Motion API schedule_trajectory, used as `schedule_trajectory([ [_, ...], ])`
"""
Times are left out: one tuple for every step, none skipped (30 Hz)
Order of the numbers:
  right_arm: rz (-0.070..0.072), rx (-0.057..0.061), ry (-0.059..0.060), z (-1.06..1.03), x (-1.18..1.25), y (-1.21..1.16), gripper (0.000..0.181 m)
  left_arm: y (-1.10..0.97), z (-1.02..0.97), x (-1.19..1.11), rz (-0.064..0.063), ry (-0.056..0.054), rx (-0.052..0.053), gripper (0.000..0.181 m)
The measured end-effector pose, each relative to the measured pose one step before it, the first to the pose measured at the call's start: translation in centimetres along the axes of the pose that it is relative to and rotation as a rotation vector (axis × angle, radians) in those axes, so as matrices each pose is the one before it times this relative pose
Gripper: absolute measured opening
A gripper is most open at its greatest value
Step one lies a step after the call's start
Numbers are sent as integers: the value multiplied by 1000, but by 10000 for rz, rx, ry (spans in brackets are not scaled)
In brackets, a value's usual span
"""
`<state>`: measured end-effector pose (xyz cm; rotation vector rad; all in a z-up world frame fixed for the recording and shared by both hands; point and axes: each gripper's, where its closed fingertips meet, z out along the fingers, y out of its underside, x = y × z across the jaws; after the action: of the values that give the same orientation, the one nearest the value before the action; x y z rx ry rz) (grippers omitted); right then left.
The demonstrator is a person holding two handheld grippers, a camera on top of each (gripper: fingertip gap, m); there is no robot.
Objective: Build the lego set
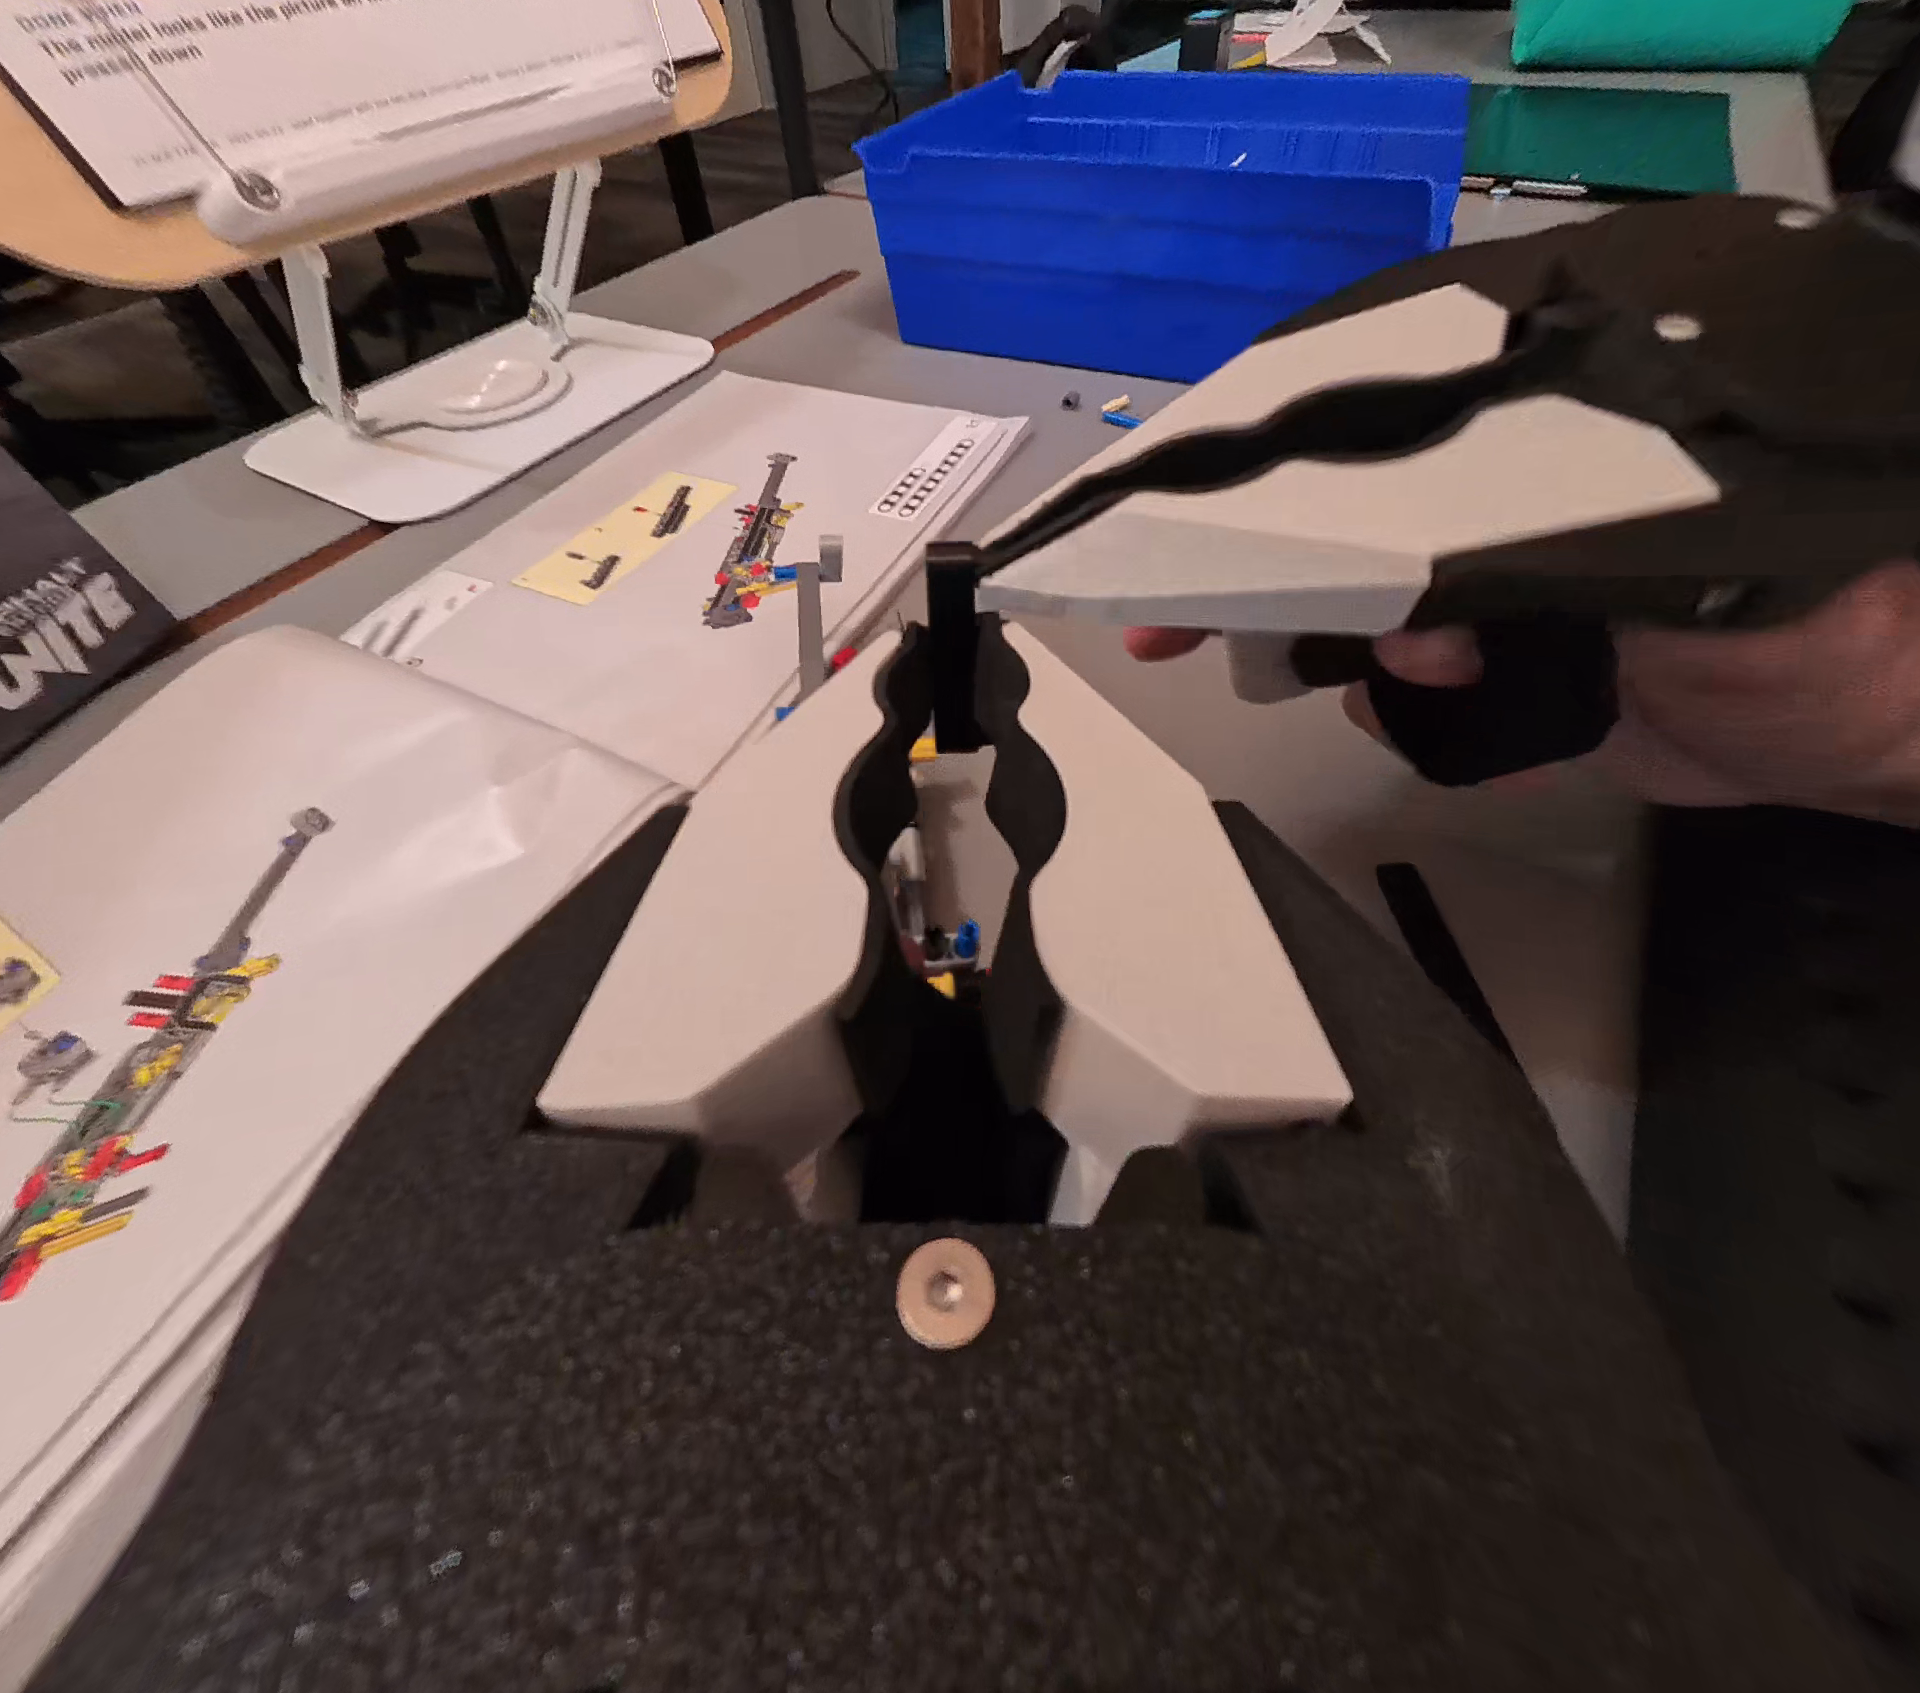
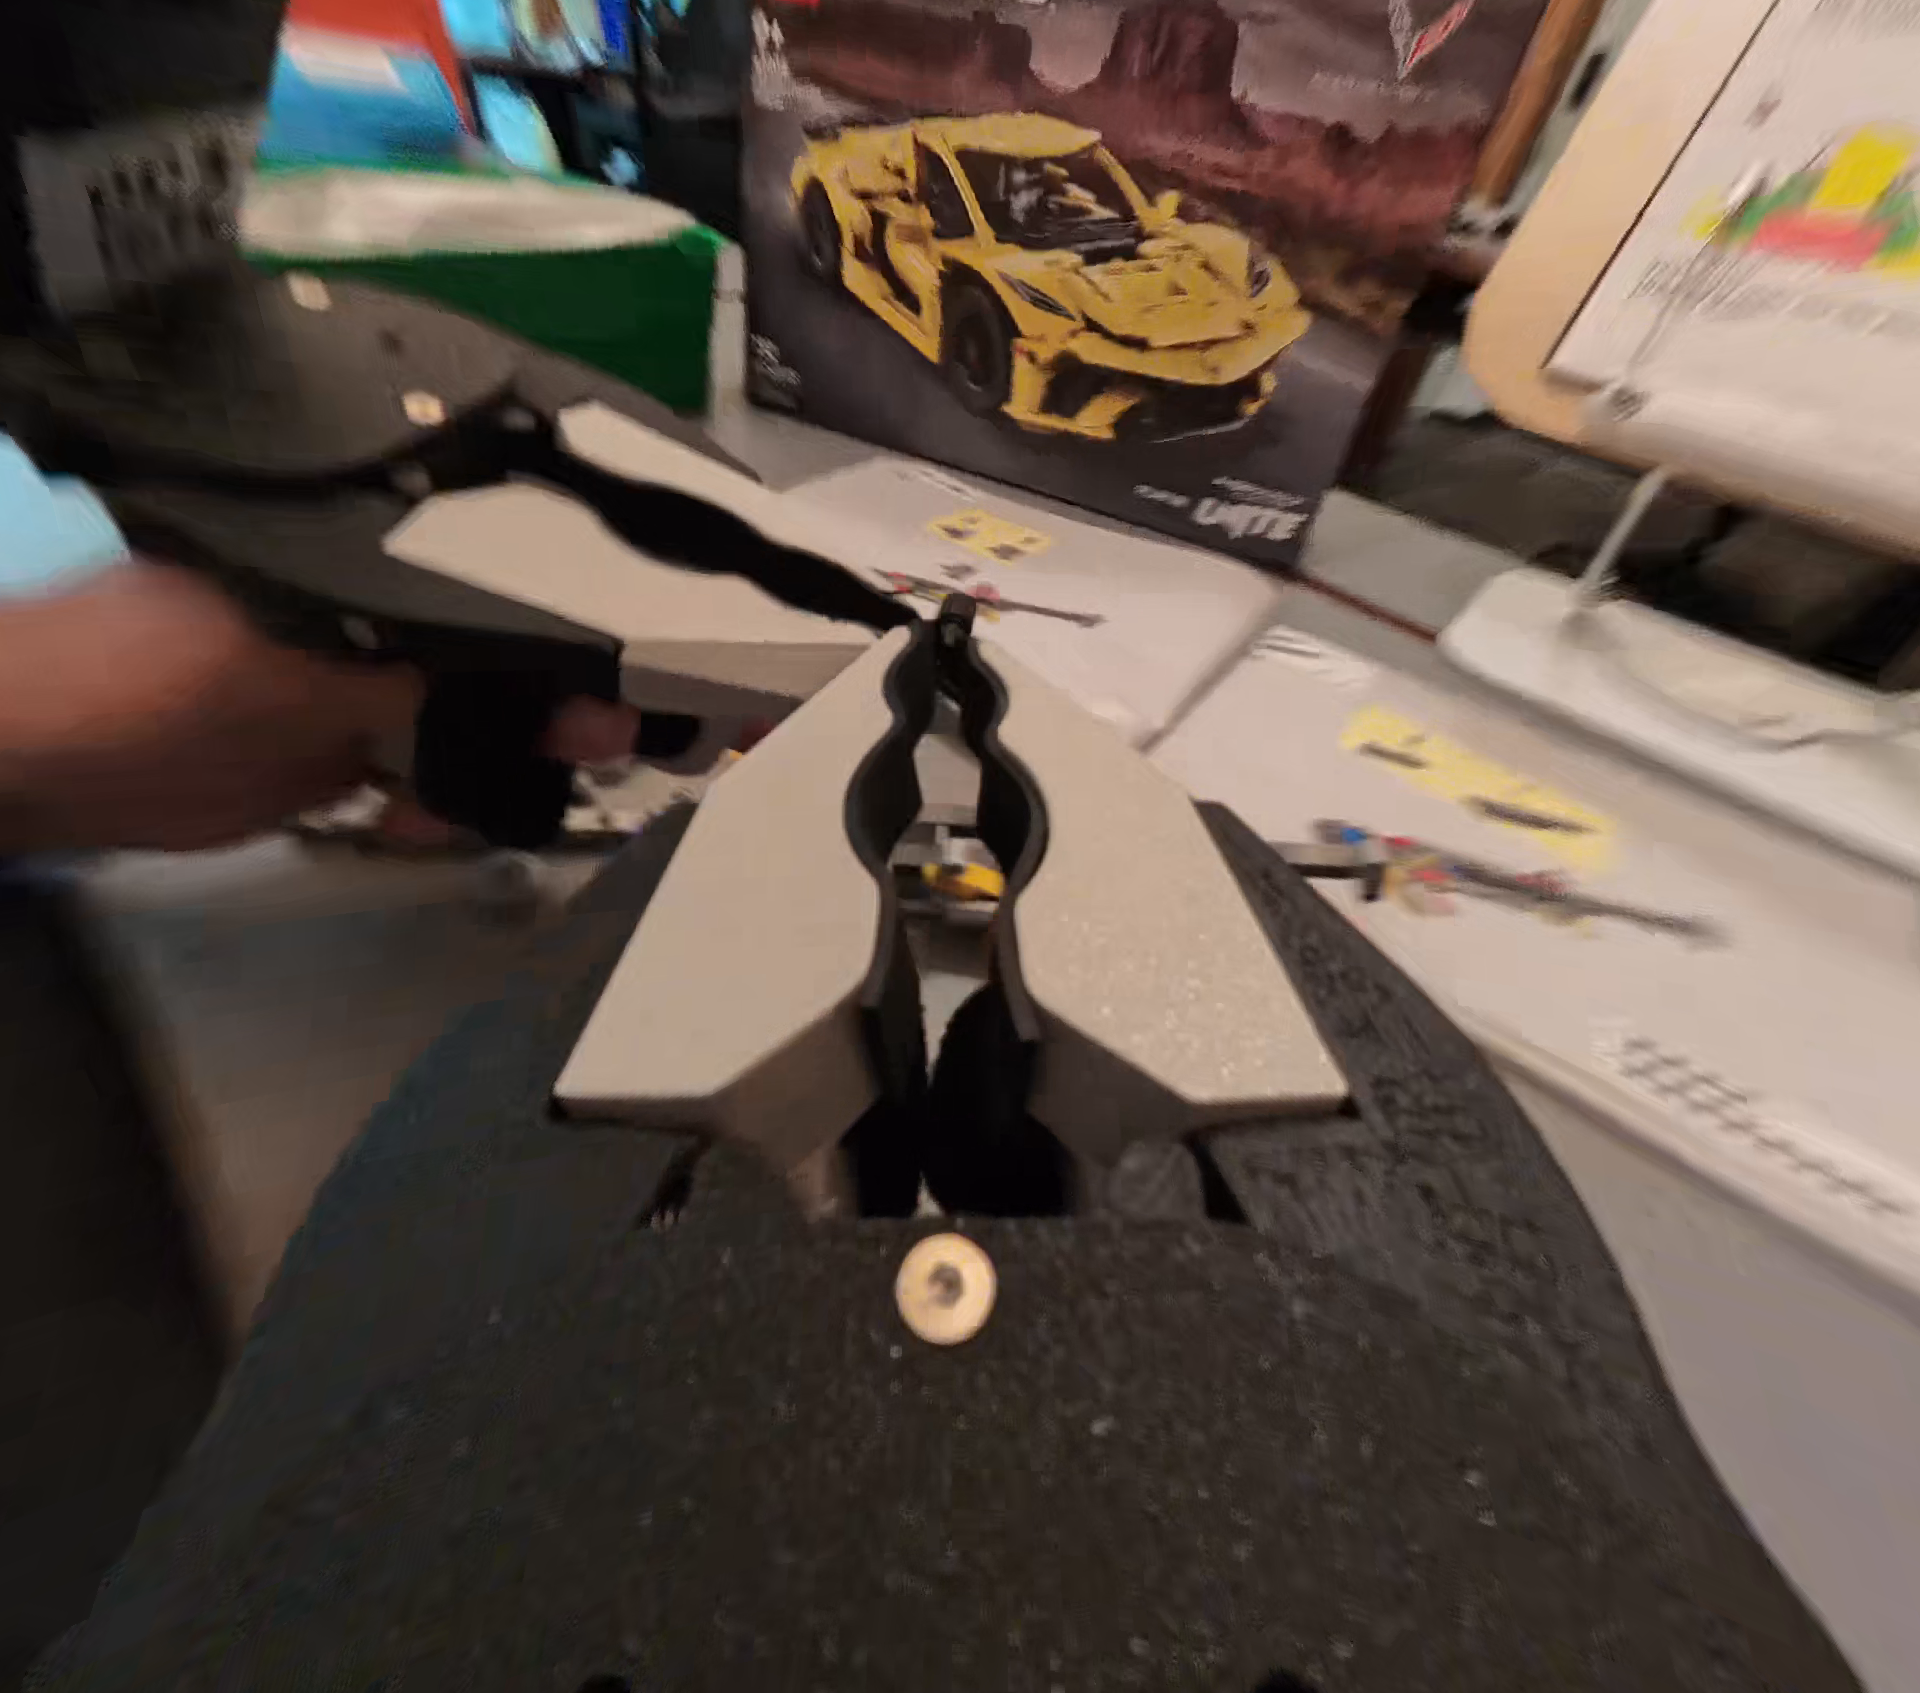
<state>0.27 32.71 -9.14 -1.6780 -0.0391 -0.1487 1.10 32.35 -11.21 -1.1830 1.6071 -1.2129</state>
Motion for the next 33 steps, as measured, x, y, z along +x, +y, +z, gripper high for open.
schedule_trajectory([
  [856, 135, -446, 38, -119, -114, 3, -125, -69, -145, 263, -165, 56, 6],
  [511, 26, -269, 55, -37, 33, 3, 11, 6, -123, 141, -115, -21, 6],
  [510, 28, -233, 32, -50, 18, 2, 4, 29, 7, -46, 27, 13, 6],
  [697, 199, -310, -50, -68, -209, 3, -209, -60, -91, -69, 1, 116, 7],
  [385, 56, -170, 19, 7, -31, 3, -79, 4, -130, 132, -91, -3, 7],
  [-369, -106, 193, 15, 205, 113, 2, 116, 122, -26, 255, -115, -105, 6],
  [-990, -154, 474, -14, 194, 70, 2, 96, 121, -27, 175, -115, -64, 6],
  [-1272, -222, 591, -8, 145, 131, 2, 125, 91, -28, -40, -10, -72, 6],
  [-1388, -321, 638, 63, 172, 335, 2, 306, 113, 30, -192, 108, -142, 6],
  [-1363, -327, 613, 47, 157, 369, 2, 303, 90, 64, -145, 92, -125, 7],
  [-1057, -161, 474, -45, 87, 92, 3, 88, 3, 60, 61, 5, -30, 7],
  [-416, -54, 224, -59, 37, -57, 3, -57, -40, 15, 169, -47, 10, 7],
  [-57, 5, 96, -76, 116, -30, 2, -141, -46, 6, 5, 5, 49, 6],
  [-77, 54, 34, -75, 90, -54, 2, -118, -1, 42, -166, 89, 23, 7],
  [-26, -53, -42, 11, -11, 121, 2, 45, 57, -18, -94, 39, -55, 7],
  [351, 44, -114, 29, -47, -25, 3, 8, 17, -64, 87, -77, -21, 7],
  [728, 118, -313, -3, -141, -150, 2, -36, -44, -74, 166, -131, 16, 7],
  [719, 42, -328, 53, -116, 54, 2, 66, -29, -73, 65, -99, -27, 7],
  [528, 15, -232, 81, -114, 105, 2, 124, 6, -54, -29, -38, -59, 7],
  [408, -2, -192, 65, -104, 71, 3, 107, -3, -55, -61, -28, -46, 7],
  [331, 59, -121, 25, -42, -52, 3, -40, -29, -63, -52, -52, 18, 7],
  [256, 52, -81, 17, -2, -68, 3, -47, -9, -61, 22, -92, -3, 7],
  [157, -30, -70, 51, -4, 103, 3, 48, 22, -115, 70, -117, -58, 7],
  [43, -54, -30, 87, -3, 109, 3, 98, 30, -85, -45, -48, -65, 7],
  [-23, -56, 7, 63, 23, 82, 3, 113, 59, 18, -268, 64, -45, 6],
  [-23, -56, 2, 59, 21, 113, 3, 117, 80, 10, -352, 117, -32, 7],
  [13, -45, 15, 78, 10, 106, 3, 125, 63, 0, -205, 91, -44, 7],
  [-15, -59, 14, 53, 25, 96, 3, 81, 59, -10, -88, 29, -35, 7],
  [-36, -4, 20, -22, 43, 18, 3, -7, 24, -13, -109, 10, 12, 8],
  [14, 41, 52, -5, 48, -64, 3, -74, 21, -6, -49, -17, 13, 7],
  [17, -10, 13, 1, 40, -12, 3, -19, 22, -44, 137, -86, -22, 7],
  [43, -23, -64, 25, -10, 77, 3, -16, -16, -123, 92, -97, -22, 7],
  [99, 29, -25, 2, -1, -28, 3, -5, 17, 31, -65, 8, -8, 7],
])
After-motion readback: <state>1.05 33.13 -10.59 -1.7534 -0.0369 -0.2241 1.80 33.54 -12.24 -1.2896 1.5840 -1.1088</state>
